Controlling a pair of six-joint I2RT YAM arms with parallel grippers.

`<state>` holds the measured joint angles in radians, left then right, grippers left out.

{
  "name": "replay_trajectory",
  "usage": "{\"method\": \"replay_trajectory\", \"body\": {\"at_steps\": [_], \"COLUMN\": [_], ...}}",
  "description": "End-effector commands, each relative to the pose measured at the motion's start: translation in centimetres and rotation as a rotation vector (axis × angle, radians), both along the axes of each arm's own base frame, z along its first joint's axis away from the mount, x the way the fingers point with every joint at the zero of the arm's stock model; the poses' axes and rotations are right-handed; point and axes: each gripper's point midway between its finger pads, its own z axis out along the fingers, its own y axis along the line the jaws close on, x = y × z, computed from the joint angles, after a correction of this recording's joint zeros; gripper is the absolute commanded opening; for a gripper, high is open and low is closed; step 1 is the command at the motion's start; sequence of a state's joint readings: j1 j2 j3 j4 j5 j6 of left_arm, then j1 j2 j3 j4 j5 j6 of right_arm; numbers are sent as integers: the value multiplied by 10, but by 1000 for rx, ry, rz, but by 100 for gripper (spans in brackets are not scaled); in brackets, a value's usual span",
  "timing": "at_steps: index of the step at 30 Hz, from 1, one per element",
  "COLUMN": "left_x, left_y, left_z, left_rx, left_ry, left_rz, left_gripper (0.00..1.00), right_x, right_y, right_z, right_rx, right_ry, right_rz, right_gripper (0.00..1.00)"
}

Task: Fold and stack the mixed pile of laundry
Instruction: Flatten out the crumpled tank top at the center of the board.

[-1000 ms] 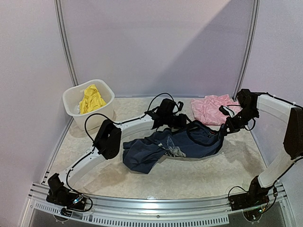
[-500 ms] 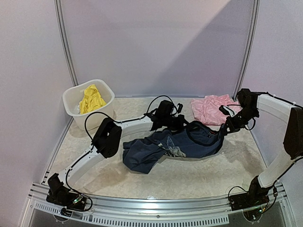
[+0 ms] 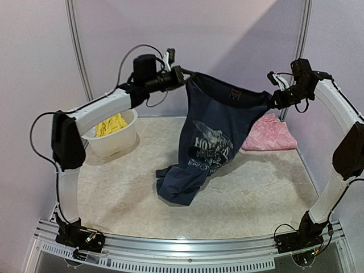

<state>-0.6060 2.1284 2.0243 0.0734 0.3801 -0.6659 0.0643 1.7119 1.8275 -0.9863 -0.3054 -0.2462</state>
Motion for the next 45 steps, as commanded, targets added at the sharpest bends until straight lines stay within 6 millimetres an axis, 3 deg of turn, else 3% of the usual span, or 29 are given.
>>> {"method": "replay_trajectory", "body": {"at_steps": [1, 4, 7, 11, 12, 17, 20, 28, 33, 37, 40, 45], "left_x": [-25, -47, -71, -114, -123, -172, -189, -234, -253, -251, -234, -209], "left_y": [41, 67, 79, 68, 61, 38, 43, 55, 56, 53, 39, -2], "left_z": [68, 107, 134, 163, 162, 196, 220, 268, 287, 281, 255, 195], "left_rx": [33, 34, 10, -24, -11, 10, -13, -47, -50, -31, 30, 128], "left_ry": [-180, -260, -299, -327, -322, -401, -454, -596, -657, -648, -593, -507], "left_rz": [110, 170, 157, 62, 36, -33, -10, -18, -48, -33, -5, -10], "left_gripper": [0, 0, 0, 0, 0, 0, 0, 0, 0, 0, 0, 0], "right_x": [14, 16, 10, -9, -13, -52, -73, -108, -109, -92, -76, -39], "right_y": [5, 11, 13, 12, 11, 1, -4, -3, -2, -9, -17, -41], "right_z": [52, 91, 125, 170, 180, 259, 297, 357, 373, 365, 350, 303], "right_rx": [51, 67, 84, 106, 107, 118, 132, 184, 219, 189, 155, 115], "right_ry": [-90, -194, -295, -433, -470, -727, -852, -1024, -1063, -1050, -1027, -945], "right_rz": [-2, 15, 22, 25, 24, -19, -40, -21, -21, -62, -106, -191], "right_gripper": [0, 0, 0, 0, 0, 0, 0, 0, 0, 0, 0, 0]}}
